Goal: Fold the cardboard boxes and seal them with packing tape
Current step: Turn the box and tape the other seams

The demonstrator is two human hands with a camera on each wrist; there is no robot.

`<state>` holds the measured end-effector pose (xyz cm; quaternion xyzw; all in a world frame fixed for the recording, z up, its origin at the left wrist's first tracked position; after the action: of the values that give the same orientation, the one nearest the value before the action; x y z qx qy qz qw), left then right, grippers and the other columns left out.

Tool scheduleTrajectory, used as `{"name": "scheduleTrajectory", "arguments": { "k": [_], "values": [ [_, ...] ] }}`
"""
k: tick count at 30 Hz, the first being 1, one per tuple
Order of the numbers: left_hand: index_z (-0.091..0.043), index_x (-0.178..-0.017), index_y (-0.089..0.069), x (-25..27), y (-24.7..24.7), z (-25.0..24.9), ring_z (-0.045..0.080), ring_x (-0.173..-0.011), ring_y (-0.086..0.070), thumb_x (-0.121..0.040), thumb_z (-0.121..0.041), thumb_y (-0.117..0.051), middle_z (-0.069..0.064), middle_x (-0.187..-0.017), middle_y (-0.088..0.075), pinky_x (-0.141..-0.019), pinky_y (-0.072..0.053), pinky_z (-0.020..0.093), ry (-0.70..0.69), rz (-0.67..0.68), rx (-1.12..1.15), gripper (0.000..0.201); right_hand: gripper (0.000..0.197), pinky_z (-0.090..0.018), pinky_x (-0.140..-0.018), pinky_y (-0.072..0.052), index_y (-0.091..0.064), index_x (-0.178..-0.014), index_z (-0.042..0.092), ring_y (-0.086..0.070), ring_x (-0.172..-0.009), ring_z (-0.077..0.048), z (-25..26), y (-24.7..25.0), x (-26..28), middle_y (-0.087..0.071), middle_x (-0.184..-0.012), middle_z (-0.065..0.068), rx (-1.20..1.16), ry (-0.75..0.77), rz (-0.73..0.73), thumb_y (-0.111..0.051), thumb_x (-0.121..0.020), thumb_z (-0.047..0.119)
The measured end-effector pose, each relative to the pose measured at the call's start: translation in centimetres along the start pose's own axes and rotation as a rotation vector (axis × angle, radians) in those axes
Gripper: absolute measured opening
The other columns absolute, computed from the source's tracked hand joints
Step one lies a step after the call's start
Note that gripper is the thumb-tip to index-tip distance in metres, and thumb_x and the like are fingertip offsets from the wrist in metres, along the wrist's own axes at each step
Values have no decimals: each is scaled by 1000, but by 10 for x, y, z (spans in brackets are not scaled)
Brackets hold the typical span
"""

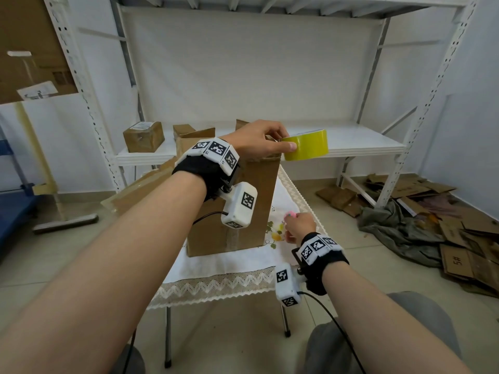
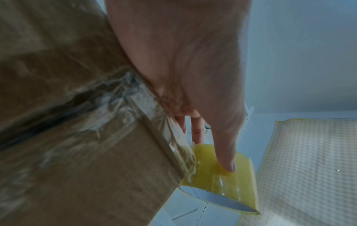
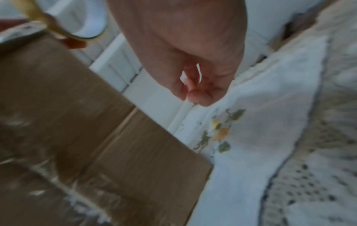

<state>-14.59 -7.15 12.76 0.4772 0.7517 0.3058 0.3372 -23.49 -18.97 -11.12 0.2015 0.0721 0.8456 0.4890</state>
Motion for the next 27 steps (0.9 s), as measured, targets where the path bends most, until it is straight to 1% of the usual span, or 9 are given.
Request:
{"name": "scheduleTrajectory", "arguments": {
  "k": [3,7,10,12,14,16,19,24,27],
  "values": [
    [-19,-115,-66,-1,0,0,9,-96,-60,-92,-48,-66,0,-117,-65,-88,-47,25,-4,-2,2,37,26,-41,-69,-60,-69,-106,-10,-58,-56,-27,-9,3,0,-67,-81,-17,7,-75,51,-55,-95,9],
    [-19,-114,-67,-1,0,1,9,-95,-59,-91,-48,-66,0,-117,-65,-87,-47,25,-2,-4,1,36,24,-35,-57,-56,-59,-121,4,-60,-62,-22,12,17,20,-68,-93,-14,-254,15,25,-46,-102,8],
    [-22,-113,-67,-2,1,2,12,-100,-62,-90,-49,-67,-2,-116,-66,-90,-50,28,6,-1,9,36,28,-31,-63,-55,-60,-125,13,-64,-82,-20,47,39,34,-66,-116,-17,-594,245,-91,-48,-105,29],
    [-23,-112,-67,-2,1,2,15,-104,-64,-90,-50,-67,-2,-116,-66,-91,-52,32,2,3,11,35,54,-33,-81,-56,-54,-135,19,-66,-106,-22,73,44,42,-63,-129,-13,-855,336,33,-51,-98,58],
    [-24,-113,-67,-2,0,2,15,-105,-64,-90,-51,-66,-2,-116,-66,-90,-55,36,-5,9,4,35,84,-41,-99,-52,-45,-146,22,-62,-122,-24,98,44,48,-58,-140,-12,-991,423,244,-59,-82,74],
    [-25,-113,-67,-1,0,1,16,-105,-63,-91,-50,-65,-2,-115,-66,-89,-55,36,-11,3,-16,33,92,-49,-108,-45,-34,-152,26,-58,-129,-28,117,45,58,-54,-145,-14,-972,507,352,-71,-77,66],
    [-24,-116,-66,-1,1,0,14,-104,-63,-92,-48,-65,-3,-115,-65,-89,-55,33,-21,10,-25,34,99,-56,-109,-44,-29,-150,34,-58,-128,-36,131,46,65,-46,-147,-23,-911,549,379,-89,-71,37],
    [-18,-126,-62,-2,-1,0,6,-96,-60,-90,-26,-74,2,-120,-64,-72,-43,7,-44,31,-28,39,81,-53,-105,-49,-33,-148,27,-63,-121,-37,133,51,70,-47,-142,-25,-928,588,360,-78,-82,18],
    [-14,-131,-55,-5,-2,1,7,-93,-60,-88,-16,-75,4,-119,-66,-64,-43,3,-47,-8,0,47,80,-52,-103,-51,-36,-147,27,-63,-121,-37,133,53,71,-46,-141,-25,-964,587,337,-79,-80,17]
  ]
}}
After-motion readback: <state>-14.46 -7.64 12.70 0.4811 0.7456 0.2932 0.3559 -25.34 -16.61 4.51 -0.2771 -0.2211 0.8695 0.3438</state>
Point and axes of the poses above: each hand's wrist, its own x-axis away from the middle knuckle, its own y-axis out of the back of the hand, z = x × y, the point moved 6 cm from there along -x, towards the middle knuckle
